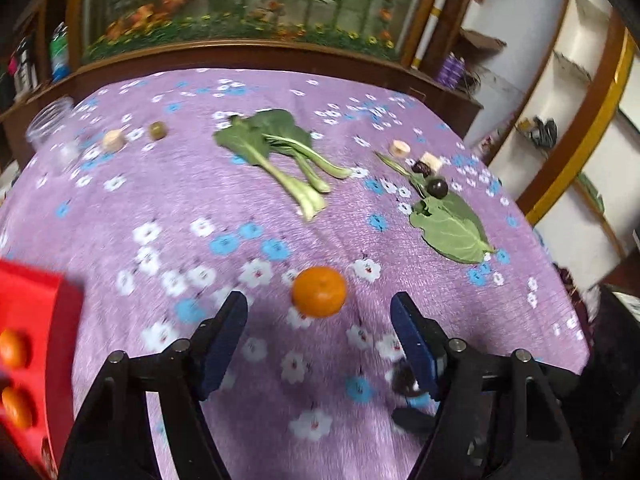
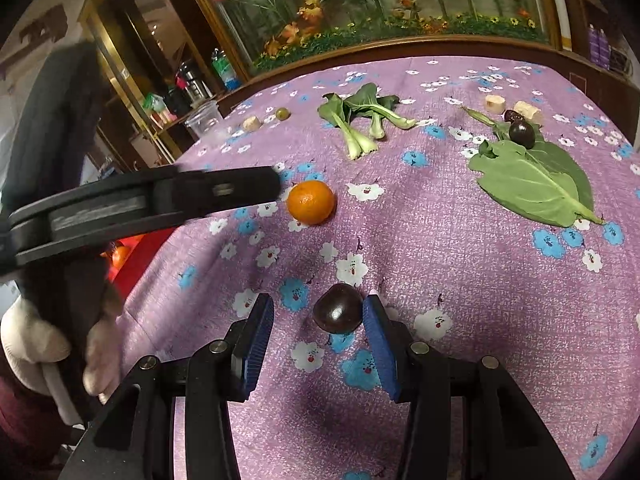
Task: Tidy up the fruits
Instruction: 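Grasp the orange with the left gripper while the right gripper grasps the dark plum, then carry the orange and dark plum toward the red tray with both grippers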
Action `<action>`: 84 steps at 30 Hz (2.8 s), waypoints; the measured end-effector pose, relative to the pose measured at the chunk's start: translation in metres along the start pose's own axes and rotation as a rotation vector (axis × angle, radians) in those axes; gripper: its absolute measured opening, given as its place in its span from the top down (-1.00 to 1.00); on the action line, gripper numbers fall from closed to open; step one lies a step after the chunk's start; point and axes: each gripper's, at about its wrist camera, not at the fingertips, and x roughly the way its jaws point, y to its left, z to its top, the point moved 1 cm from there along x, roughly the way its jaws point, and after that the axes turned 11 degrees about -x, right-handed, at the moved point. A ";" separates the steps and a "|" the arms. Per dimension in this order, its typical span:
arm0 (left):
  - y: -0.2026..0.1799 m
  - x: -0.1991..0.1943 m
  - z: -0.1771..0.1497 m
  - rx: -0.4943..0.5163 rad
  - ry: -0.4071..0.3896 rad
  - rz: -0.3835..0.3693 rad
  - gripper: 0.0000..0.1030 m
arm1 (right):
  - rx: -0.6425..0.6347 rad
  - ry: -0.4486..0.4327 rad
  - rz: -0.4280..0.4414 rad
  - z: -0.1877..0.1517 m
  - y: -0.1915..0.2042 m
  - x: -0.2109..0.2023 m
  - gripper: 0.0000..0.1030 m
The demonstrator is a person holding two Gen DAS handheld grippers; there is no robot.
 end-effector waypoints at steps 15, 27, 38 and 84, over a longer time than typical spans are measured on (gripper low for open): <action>-0.011 0.049 -0.003 0.085 0.032 0.058 0.21 | -0.081 0.025 -0.126 -0.001 0.006 0.008 0.39; 0.009 -0.006 -0.016 -0.005 -0.035 0.018 0.36 | -0.055 -0.053 -0.131 -0.001 0.004 -0.008 0.44; 0.043 -0.080 -0.041 -0.077 -0.161 0.080 0.36 | 0.000 -0.094 -0.154 -0.002 0.001 -0.023 0.44; 0.097 -0.197 -0.086 -0.189 -0.331 0.087 0.35 | -0.137 -0.126 -0.090 -0.005 0.149 -0.064 0.44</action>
